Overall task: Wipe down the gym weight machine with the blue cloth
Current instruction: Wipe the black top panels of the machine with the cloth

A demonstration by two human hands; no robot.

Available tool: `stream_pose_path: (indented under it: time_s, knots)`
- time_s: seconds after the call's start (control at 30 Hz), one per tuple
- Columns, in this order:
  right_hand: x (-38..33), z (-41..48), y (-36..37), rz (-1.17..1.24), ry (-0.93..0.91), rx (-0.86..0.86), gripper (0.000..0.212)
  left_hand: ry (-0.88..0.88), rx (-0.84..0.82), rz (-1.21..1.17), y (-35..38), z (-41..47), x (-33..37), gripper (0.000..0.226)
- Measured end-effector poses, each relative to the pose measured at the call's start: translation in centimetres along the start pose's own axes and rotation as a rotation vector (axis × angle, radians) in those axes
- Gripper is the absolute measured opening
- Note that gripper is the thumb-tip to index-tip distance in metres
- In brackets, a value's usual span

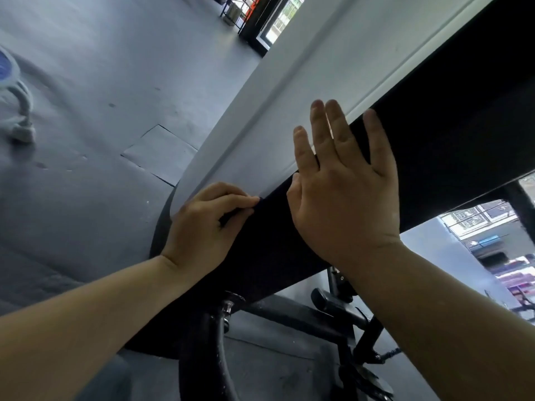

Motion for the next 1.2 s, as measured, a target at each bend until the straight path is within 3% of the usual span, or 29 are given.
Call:
stream_pose_path:
  time_s: [0.23,0.5,0.73,0.93,1.1,1.2]
  knots:
    - [-2.9,0.0,1.2,-0.045,-0.107,-0.120,0.057,-0.114,-0.101,0.050,-0.7,-4.8,-7.5,0.019]
    - [-7.1,0.5,2.5,0.049,-0.297,-0.343,0.064,-0.029,-0.070,-0.034,0.0,-2.5,-4.0,0.017]
    - [-9.5,0.8,3.2,0.097,-0.288,-0.384,0.063,-0.114,-0.301,0.087,-2.2,-7.4,-14.4,0.037]
    - [-11.6,0.9,4.4,0.084,-0.323,-0.416,0.065,-0.074,-0.299,0.010,-0.9,-6.0,-11.6,0.029]
    - [-13.9,0.7,5.1,0.140,-0.378,-0.457,0.061,-0.104,-0.397,0.151,-2.2,-8.8,-16.5,0.027]
    - [-15.2,0.4,5.7,0.152,-0.393,-0.467,0.062,-0.109,-0.413,0.217,-2.3,-9.5,-17.2,0.011]
Point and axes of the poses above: each hand's wrist, its own z-axis towards the middle knuckle, its own y-axis out of the palm, x = y × z, the point moved 3 cm from there along z, towards the middle knuckle, and after that the axes turned 12 degrees about -y, right-handed, at the moved point
